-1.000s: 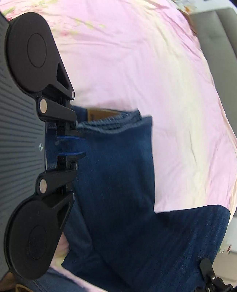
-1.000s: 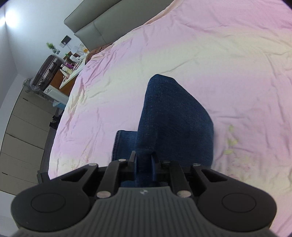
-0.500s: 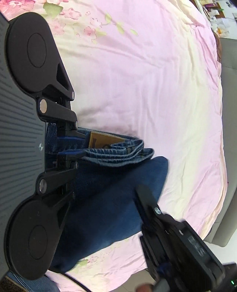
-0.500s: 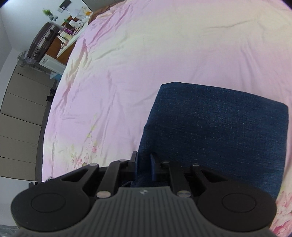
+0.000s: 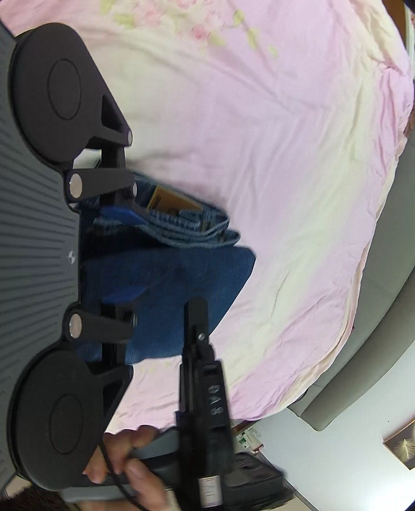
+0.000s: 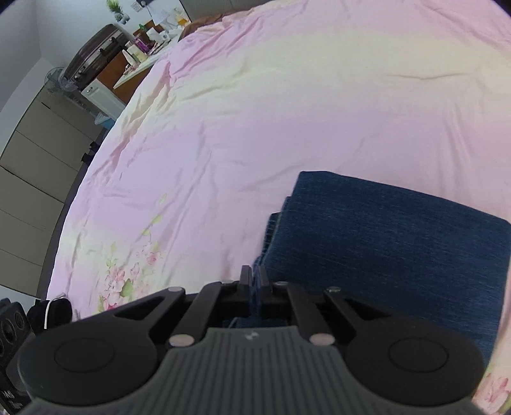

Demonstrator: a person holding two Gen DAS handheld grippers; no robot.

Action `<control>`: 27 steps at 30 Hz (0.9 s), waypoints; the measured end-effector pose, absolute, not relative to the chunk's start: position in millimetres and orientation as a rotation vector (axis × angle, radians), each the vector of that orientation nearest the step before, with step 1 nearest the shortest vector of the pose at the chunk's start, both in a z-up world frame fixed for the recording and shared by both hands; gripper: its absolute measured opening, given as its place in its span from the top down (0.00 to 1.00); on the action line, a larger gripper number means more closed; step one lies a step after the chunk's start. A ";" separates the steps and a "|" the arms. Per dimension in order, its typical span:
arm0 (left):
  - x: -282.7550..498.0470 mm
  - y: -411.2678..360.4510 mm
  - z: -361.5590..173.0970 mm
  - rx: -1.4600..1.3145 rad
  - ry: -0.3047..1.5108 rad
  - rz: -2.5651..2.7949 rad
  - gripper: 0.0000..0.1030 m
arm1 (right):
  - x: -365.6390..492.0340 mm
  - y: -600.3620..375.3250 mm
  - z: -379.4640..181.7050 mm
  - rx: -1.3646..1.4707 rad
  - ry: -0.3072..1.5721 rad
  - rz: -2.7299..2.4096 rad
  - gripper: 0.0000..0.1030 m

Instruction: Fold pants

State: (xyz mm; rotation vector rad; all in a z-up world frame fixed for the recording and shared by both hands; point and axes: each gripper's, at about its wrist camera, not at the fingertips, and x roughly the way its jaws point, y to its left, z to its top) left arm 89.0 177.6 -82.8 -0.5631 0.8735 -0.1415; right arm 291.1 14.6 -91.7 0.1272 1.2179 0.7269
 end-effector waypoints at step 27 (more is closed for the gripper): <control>81.5 96.4 -19.6 -0.280 0.700 -0.113 0.85 | 166.2 -183.5 -136.5 0.206 1.064 0.435 0.77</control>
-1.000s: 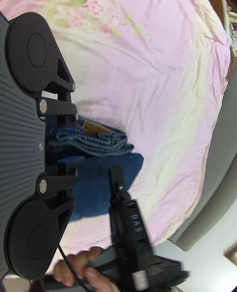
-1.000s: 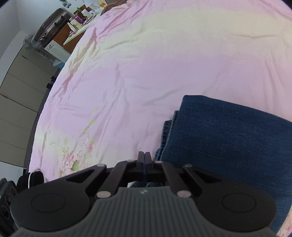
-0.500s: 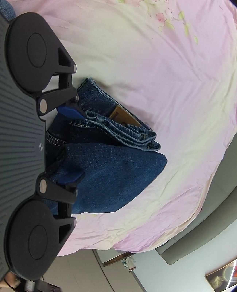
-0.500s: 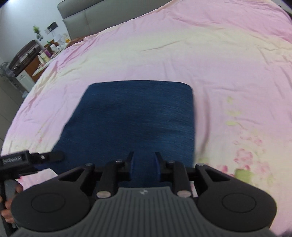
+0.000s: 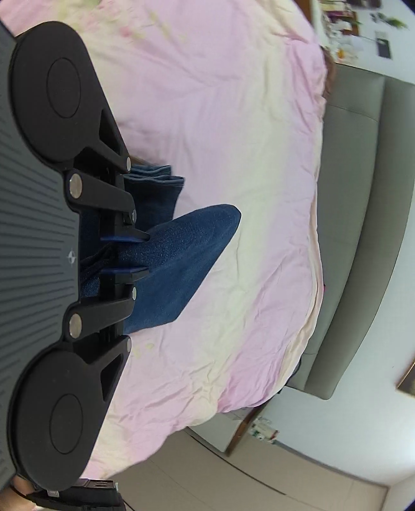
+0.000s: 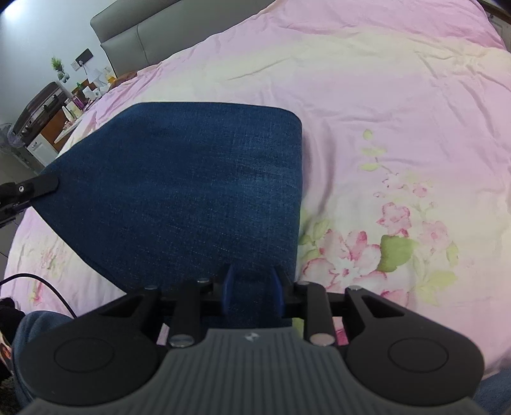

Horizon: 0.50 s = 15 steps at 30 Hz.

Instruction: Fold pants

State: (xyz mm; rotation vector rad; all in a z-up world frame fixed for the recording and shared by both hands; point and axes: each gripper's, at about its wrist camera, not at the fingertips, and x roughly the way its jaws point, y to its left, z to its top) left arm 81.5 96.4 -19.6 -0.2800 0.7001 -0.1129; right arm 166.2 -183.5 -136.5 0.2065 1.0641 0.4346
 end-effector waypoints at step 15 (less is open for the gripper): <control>128.5 175.8 -149.4 -0.481 1.046 0.017 0.83 | 167.7 -127.6 -204.3 0.263 1.252 0.545 0.84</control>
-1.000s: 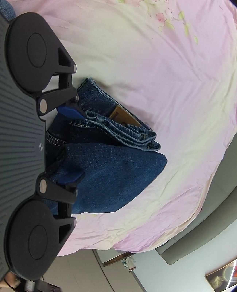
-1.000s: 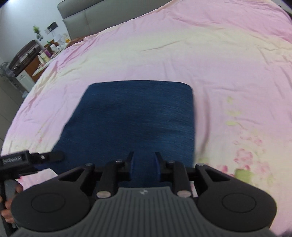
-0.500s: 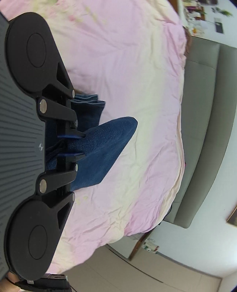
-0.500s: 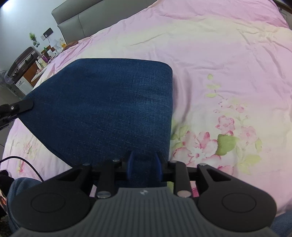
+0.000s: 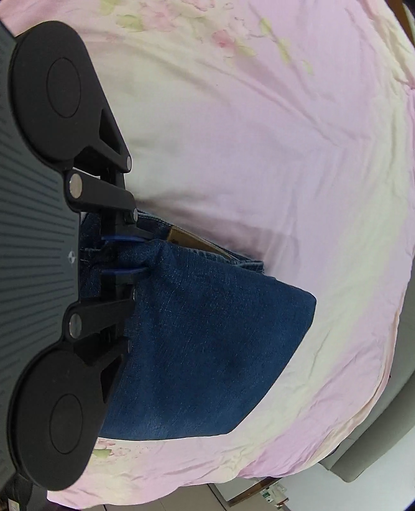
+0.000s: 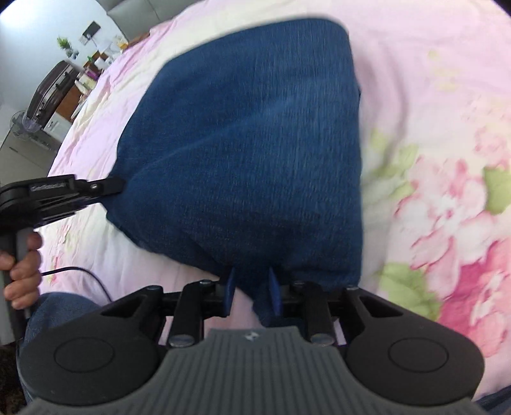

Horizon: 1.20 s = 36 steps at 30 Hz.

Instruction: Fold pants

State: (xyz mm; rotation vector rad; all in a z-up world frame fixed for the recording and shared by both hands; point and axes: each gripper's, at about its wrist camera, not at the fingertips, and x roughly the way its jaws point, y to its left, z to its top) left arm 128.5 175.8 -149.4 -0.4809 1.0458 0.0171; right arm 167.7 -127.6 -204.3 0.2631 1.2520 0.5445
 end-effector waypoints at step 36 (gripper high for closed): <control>166.4 113.3 -153.1 -0.105 0.999 0.116 0.83 | 223.5 -137.0 -192.2 -0.087 1.037 0.472 0.68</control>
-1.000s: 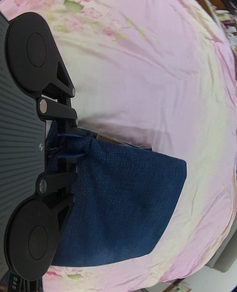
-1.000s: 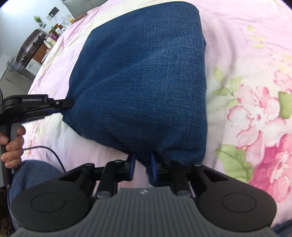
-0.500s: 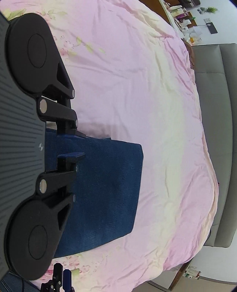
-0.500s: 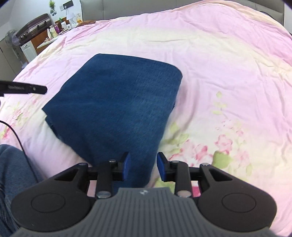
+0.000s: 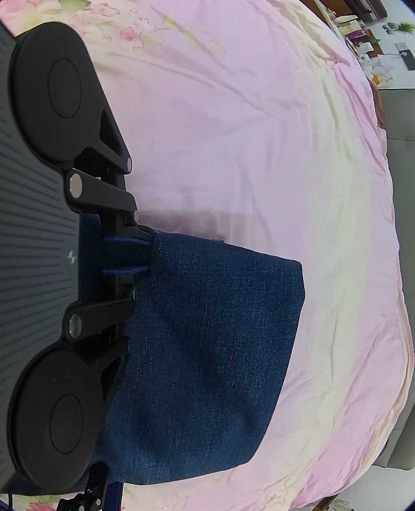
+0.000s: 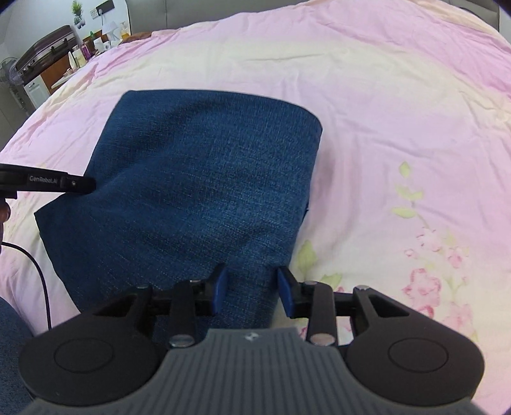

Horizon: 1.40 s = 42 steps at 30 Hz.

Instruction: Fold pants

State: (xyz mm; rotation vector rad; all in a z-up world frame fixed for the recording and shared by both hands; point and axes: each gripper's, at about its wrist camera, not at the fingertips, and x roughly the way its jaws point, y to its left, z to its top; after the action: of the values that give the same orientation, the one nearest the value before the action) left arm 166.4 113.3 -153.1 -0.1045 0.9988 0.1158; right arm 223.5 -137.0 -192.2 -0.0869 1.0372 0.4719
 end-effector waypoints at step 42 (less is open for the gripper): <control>188.2 187.5 -179.3 -0.502 1.069 -0.114 0.12 | 322.7 -166.1 -238.6 0.445 1.221 0.544 0.30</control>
State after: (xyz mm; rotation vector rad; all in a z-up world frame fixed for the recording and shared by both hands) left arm 188.2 187.5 -179.3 -0.5017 1.0686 -0.1145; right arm 322.7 -166.1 -238.6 0.4452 1.2213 0.5436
